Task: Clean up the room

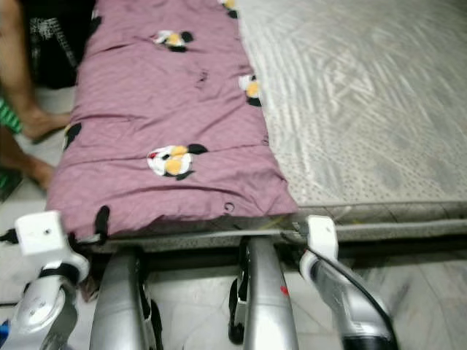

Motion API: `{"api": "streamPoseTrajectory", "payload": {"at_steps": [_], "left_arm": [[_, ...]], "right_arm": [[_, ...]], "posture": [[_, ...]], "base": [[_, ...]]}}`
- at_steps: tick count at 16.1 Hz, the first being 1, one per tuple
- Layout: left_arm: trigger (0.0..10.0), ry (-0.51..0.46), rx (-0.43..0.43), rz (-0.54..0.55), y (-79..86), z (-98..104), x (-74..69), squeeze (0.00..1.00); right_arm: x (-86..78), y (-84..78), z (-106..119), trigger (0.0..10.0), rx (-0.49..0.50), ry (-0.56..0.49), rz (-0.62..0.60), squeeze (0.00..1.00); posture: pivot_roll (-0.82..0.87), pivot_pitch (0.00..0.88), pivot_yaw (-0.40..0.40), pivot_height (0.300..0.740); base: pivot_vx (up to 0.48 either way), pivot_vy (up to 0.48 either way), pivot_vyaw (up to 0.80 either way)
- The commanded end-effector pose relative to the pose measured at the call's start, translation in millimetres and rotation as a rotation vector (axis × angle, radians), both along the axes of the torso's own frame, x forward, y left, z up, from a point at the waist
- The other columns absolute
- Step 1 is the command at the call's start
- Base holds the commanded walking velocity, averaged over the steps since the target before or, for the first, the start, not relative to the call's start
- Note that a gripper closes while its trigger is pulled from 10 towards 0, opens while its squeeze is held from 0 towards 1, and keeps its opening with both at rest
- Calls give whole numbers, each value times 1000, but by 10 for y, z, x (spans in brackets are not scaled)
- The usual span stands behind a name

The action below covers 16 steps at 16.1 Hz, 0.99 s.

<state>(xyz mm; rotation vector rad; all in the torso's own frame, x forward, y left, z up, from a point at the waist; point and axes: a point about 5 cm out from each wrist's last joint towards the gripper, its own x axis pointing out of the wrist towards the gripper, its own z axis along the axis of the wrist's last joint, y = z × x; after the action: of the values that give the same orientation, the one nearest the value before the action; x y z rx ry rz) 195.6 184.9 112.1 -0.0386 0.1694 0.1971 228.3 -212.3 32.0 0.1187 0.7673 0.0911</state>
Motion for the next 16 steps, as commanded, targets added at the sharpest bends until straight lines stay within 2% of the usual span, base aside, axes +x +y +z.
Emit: {"api": "streamPoseTrajectory", "payload": {"at_steps": [1,3,4,5,7,9,12,13,14,15,16], "left_arm": [[10000,17,1,2,30,-43,-12,0],[10000,15,0,3,41,-48,12,0],[10000,14,-2,4,36,-49,18,0],[10000,13,-3,4,33,-49,20,0],[10000,20,-11,0,28,-68,20,0],[10000,18,-10,-1,39,-63,22,0],[10000,16,-7,9,76,-56,19,0],[10000,17,-9,8,71,-59,23,0],[10000,19,-11,4,58,-64,31,0],[10000,20,-12,-1,48,-65,38,0],[10000,20,-12,-5,44,-64,45,0]], "right_arm": [[19,-82,57,10000,-40,-32,1,0],[225,-129,137,10000,-13,-116,-71,0],[382,-31,255,10000,70,-185,-88,0],[424,31,330,10000,115,-207,-88,0],[540,258,486,10000,194,-226,-67,0],[642,397,503,10000,250,-229,-55,0],[674,441,460,10000,217,-220,-43,0],[685,448,454,6667,194,-226,-51,0],[704,479,452,4078,149,-246,-38,0],[726,519,470,2863,106,-283,-9,0],[755,584,517,10000,42,-349,47,0]], "posture": [[25,175,-56,538],[26,169,-56,538],[37,163,-56,538],[37,163,-56,538],[57,157,-58,538],[71,154,-61,538],[77,150,-63,538],[77,149,-61,538],[77,147,-58,538],[79,147,-54,538],[83,146,-51,538]], "base": [[0,0,0],[0,0,0],[0,0,0],[0,0,0],[0,0,0],[0,0,0],[0,0,0],[0,0,0],[0,0,0],[0,0,0],[0,0,0]]}}
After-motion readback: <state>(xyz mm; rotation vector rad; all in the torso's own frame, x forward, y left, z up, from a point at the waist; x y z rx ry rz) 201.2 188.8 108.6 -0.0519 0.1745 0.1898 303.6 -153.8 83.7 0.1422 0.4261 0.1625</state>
